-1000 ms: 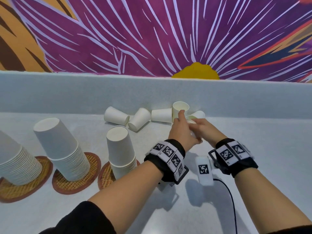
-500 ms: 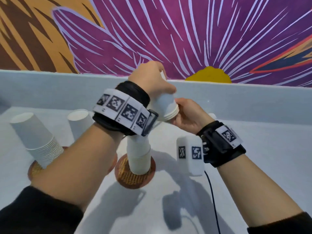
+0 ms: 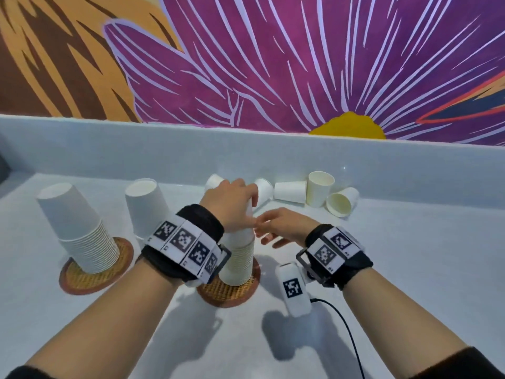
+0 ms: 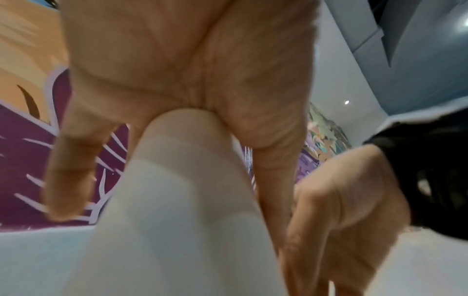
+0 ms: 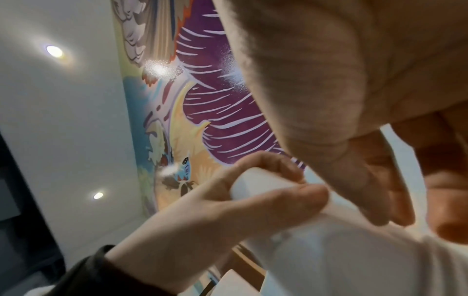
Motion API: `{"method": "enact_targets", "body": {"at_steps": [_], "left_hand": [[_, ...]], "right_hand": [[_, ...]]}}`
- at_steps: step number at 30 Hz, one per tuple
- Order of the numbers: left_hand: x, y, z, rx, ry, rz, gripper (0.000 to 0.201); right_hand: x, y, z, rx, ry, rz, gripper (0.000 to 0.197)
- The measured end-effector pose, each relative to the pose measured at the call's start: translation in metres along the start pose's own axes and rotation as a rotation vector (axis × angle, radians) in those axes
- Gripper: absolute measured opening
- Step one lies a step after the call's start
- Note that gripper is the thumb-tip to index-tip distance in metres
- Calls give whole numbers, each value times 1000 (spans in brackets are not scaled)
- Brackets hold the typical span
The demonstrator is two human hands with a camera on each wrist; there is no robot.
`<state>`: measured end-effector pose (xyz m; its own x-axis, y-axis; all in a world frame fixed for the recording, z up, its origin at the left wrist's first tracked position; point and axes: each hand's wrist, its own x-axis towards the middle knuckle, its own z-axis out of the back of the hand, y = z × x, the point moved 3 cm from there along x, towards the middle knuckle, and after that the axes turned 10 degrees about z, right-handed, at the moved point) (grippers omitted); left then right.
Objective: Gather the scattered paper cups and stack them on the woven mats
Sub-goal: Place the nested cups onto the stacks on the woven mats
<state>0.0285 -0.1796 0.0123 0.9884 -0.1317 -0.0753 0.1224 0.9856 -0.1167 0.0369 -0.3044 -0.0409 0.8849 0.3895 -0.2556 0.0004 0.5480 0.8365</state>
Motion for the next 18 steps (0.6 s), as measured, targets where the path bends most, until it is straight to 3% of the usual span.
{"method": "enact_targets", "body": {"at_steps": [3, 7, 9, 11, 14, 18], "left_hand": [[3, -7, 8, -17, 3, 23, 42], [9, -45, 28, -164, -189, -75, 30], [14, -72, 28, -200, -216, -119, 26], [23, -99, 19, -192, -180, -148, 24], [42, -130, -2, -188, -65, -143, 21], [76, -152, -31, -100, 0, -117, 26]], "right_hand": [[2, -18, 11, 65, -67, -62, 25], [10, -42, 35, 115, -260, -170, 19], [12, -56, 49, 143, -360, -206, 13], [10, -70, 62, 143, -467, -229, 10], [5, -93, 85, 130, -598, -250, 29], [9, -122, 108, 283, -669, -297, 34]]}}
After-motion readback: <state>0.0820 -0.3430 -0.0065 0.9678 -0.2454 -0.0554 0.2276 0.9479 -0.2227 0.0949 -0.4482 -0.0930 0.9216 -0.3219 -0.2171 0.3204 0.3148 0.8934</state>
